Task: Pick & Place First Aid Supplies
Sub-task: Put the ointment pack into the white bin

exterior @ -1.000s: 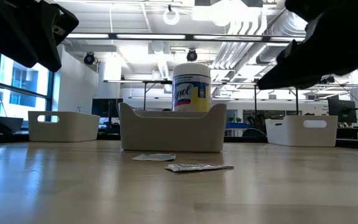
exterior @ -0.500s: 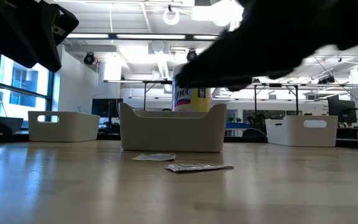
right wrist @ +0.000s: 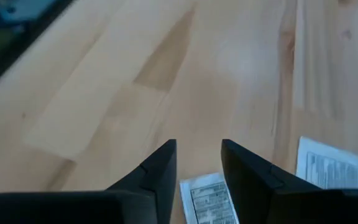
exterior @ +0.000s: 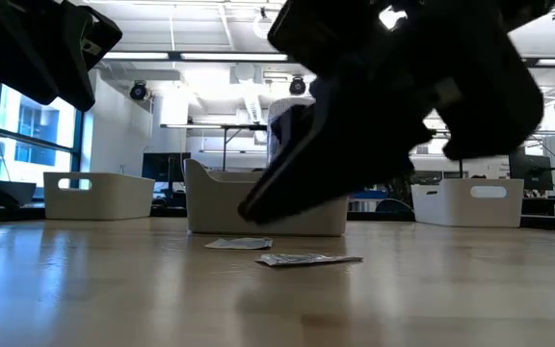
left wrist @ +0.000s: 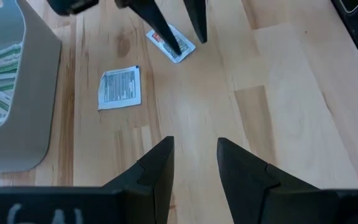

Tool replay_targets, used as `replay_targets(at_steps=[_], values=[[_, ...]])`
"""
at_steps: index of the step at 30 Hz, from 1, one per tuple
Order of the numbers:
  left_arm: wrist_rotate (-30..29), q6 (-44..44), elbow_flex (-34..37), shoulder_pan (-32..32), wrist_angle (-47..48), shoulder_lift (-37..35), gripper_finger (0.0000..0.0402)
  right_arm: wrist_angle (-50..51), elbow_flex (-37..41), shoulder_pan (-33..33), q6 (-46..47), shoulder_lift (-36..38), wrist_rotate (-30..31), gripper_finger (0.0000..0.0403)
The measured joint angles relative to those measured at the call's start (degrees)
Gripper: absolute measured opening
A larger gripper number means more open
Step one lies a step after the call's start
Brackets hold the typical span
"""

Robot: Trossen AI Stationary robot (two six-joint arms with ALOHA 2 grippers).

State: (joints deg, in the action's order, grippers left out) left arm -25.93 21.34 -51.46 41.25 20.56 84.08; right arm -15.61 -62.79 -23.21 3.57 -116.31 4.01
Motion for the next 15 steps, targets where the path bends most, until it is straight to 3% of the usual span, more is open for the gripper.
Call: replay_targets(at_steps=[6,15], values=[[-0.02,-0.02,0.00,0.00,0.03,0.02,0.0120,2.47,-0.22,-0.06,-0.13,-0.36,-1.19,0.0142],[0.57,0.00,0.00,0.00,-0.05,0.01,0.0120,3.11,-0.24,0.18,-2.64,-2.54,-1.50,0.0126]])
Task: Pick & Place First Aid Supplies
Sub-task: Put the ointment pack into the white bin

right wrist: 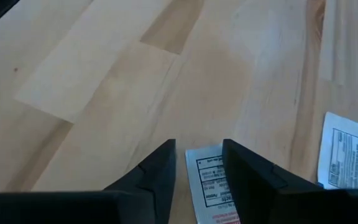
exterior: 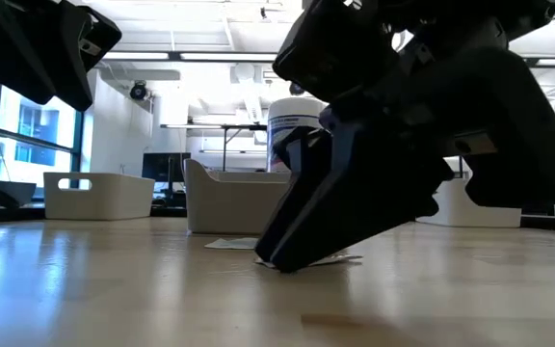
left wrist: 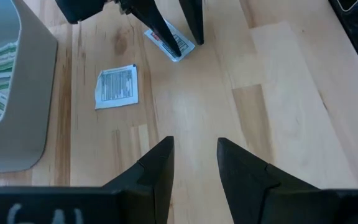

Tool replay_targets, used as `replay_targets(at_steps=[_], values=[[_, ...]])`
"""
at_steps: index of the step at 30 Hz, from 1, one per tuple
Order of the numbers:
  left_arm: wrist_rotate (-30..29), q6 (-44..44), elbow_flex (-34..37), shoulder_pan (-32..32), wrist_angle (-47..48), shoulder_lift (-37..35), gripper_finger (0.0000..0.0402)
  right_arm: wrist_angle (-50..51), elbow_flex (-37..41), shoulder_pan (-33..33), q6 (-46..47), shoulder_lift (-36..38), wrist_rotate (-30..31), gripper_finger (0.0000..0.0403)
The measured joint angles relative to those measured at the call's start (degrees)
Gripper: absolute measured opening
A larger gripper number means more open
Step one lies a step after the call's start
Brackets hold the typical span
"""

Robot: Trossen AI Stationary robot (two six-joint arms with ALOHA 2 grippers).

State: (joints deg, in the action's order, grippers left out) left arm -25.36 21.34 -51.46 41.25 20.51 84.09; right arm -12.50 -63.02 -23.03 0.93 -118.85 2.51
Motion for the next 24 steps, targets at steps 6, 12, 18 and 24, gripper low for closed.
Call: replay_targets(at_steps=[6,12,18,24], values=[[0.43,0.00,0.00,0.00,0.02,-0.02,0.0120,2.19,-0.08,0.16,0.83,-0.22,2.16,0.0106],[0.45,0.00,0.00,0.00,0.00,0.00,0.0120,4.96,-0.18,0.92,4.22,-0.22,2.80,0.0074],[0.52,0.00,0.00,0.00,0.00,0.00,0.0120,4.35,-0.06,0.88,4.87,-0.20,3.39,0.0035],[0.51,-0.02,0.00,0.00,0.00,0.00,0.0120,5.46,0.22,-0.23,5.67,2.25,3.43,0.0003]])
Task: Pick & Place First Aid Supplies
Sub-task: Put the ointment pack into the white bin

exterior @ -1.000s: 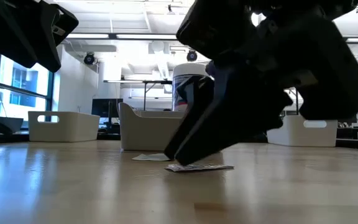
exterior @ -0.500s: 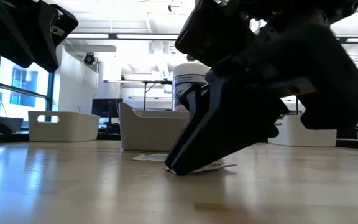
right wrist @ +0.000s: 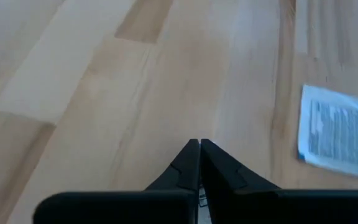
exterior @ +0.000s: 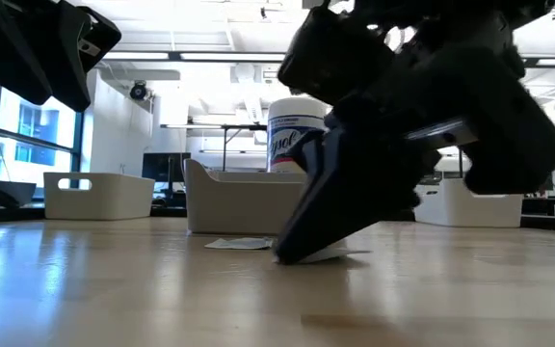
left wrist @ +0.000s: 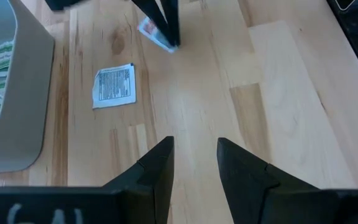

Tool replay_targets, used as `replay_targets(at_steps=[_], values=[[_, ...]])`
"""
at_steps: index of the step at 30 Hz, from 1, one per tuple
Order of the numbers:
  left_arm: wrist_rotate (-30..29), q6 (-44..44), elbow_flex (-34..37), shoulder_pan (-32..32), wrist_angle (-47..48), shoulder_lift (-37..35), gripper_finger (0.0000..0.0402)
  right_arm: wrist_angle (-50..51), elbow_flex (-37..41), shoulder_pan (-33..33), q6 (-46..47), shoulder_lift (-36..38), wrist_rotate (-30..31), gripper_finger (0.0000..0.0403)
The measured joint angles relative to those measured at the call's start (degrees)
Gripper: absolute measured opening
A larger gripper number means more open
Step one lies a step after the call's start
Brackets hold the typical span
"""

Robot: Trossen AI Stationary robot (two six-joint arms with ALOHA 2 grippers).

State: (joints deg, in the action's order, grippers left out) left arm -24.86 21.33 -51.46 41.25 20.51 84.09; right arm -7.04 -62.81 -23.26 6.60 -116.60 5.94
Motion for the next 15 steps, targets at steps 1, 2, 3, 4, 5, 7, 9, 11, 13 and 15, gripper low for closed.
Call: replay_targets(at_steps=[1,2,3,4,5,7,9,11,13,15], values=[[0.00,0.02,0.00,-0.01,0.02,0.00,0.0120,0.73,0.06,-0.38,0.00,0.75,0.20,0.0003],[0.00,0.00,0.00,-0.01,0.02,0.00,0.0120,1.74,0.23,-0.78,0.03,1.65,0.49,0.0004],[0.00,0.02,0.00,0.00,-0.02,-0.02,0.0120,2.44,0.28,-1.20,0.00,2.70,0.48,0.0004],[0.00,0.02,0.00,0.00,0.00,0.00,0.0120,2.96,0.27,-1.71,-0.02,3.94,1.01,0.0003],[0.00,0.02,0.00,0.00,0.00,0.00,0.0120,3.86,0.17,-2.24,0.01,5.50,1.69,0.0002],[0.00,0.01,0.00,0.00,0.00,-0.02,0.0120,6.20,0.07,-3.46,0.09,8.80,4.23,0.0002],[0.00,0.02,0.00,0.00,-0.02,0.00,0.0120,9.88,0.04,-4.58,0.99,11.98,6.91,0.0002],[0.00,0.01,0.00,0.00,0.00,0.00,0.0120,14.03,0.09,-5.56,2.25,15.66,9.44,0.0001],[0.00,0.00,0.00,0.00,0.04,-0.01,0.0120,19.08,-0.02,-6.38,4.26,19.61,13.27,0.0001],[0.02,0.02,0.00,-0.02,0.05,0.00,0.0120,25.53,-0.02,-6.83,7.56,23.09,17.47,0.0001]])
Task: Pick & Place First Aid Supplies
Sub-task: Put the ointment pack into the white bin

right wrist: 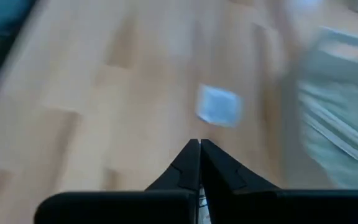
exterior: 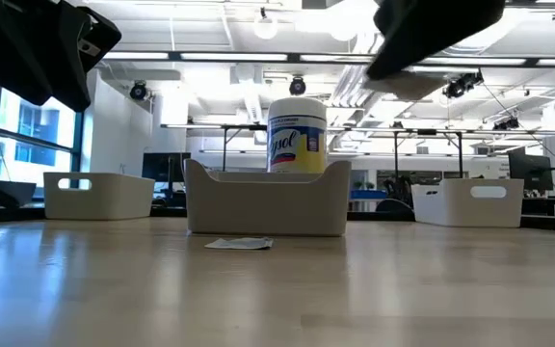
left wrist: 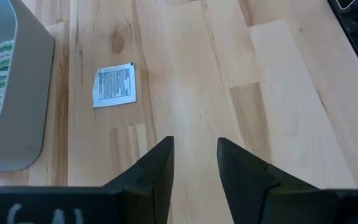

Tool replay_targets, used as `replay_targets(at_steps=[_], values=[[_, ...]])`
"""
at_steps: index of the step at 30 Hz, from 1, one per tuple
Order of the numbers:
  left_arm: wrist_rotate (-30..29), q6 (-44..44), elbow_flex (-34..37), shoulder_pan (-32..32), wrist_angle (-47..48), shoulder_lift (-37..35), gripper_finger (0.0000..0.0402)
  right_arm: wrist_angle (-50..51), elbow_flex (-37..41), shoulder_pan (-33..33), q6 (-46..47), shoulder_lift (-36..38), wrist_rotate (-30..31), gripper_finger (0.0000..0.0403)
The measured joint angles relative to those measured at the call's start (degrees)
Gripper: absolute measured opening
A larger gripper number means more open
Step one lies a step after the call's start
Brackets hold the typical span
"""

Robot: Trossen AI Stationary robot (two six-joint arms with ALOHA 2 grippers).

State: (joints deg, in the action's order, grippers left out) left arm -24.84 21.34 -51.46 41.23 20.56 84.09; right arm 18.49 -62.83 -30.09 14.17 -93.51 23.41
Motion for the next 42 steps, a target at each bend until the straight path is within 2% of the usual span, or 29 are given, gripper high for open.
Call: replay_targets(at_steps=[9,16,19,23,28,32,35,37,42], values=[[0.11,-0.02,0.00,0.02,0.00,0.00,0.0120,31.14,0.00,1.75,19.44,11.96,17.75,0.0001],[0.24,-0.01,0.00,0.01,-0.04,0.00,0.0120,65.10,0.00,8.95,47.55,18.14,24.85,0.0000],[0.26,0.00,0.00,0.02,-0.02,0.00,0.0120,71.57,0.35,14.14,53.83,20.27,26.14,0.0000],[0.26,0.00,0.00,0.02,-0.03,-0.01,0.0120,63.77,5.84,24.43,48.14,25.15,27.05,0.0000],[0.26,0.00,0.00,0.02,-0.02,0.00,0.0120,52.68,13.81,41.20,41.09,30.84,26.95,0.0000],[0.26,0.00,0.00,0.02,-0.04,0.00,0.0120,36.91,19.16,54.58,29.45,33.23,24.30,0.0000],[0.26,-0.01,0.00,0.02,-0.02,-0.01,0.0120,20.34,22.81,62.78,17.90,32.68,17.18,0.0000],[0.26,-0.02,0.00,0.02,-0.07,-0.01,0.0120,11.40,24.58,67.45,13.46,31.16,12.68,0.0000],[0.26,0.00,0.00,0.02,-0.03,0.00,0.0120,6.56,25.04,75.70,14.19,24.35,8.88,0.0000]])
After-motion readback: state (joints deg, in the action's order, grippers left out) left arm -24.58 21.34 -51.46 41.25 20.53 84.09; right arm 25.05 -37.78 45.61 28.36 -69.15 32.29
